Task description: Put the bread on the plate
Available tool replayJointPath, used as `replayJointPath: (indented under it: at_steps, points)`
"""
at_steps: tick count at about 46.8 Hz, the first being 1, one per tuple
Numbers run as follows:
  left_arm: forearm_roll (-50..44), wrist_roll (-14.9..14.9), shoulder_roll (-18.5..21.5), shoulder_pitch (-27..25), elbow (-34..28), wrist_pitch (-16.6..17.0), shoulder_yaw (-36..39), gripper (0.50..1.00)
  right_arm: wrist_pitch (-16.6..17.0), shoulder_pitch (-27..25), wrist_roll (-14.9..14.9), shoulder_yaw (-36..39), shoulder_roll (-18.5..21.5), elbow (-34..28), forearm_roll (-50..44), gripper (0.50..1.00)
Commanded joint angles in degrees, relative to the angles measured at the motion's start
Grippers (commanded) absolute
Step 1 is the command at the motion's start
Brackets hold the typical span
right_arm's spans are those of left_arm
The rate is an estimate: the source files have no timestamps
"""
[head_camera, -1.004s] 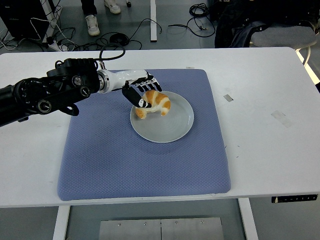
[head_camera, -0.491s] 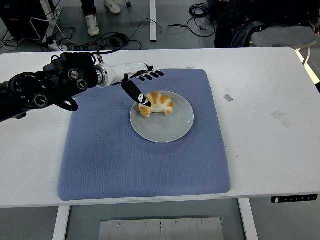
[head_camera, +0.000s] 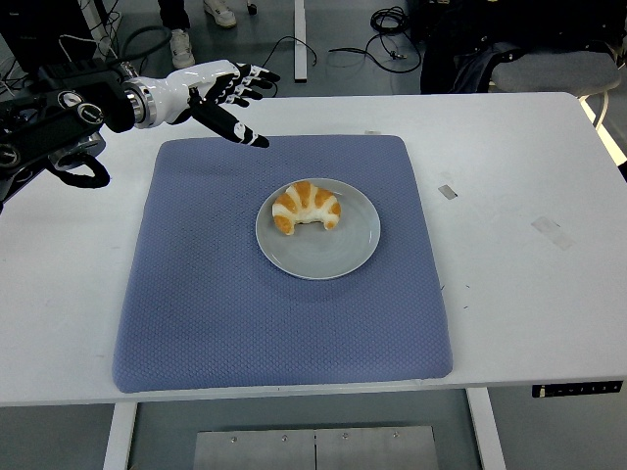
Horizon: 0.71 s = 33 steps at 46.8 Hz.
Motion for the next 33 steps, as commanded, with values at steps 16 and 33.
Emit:
replayJointPath:
  at_steps: [16,33]
  points:
    - [-4.2,-2.5,5.0,3.9,0.3,-3.4,-7.8,0.934,0.0,0.0,0.0,0.0,0.0,0.0,0.0,1.0]
    - [-4.6,-2.6,6.2,10.5,1.5,-4.3,-15.6,0.933,0.0,0.0,0.0,0.0,0.0,0.0,0.0,1.0]
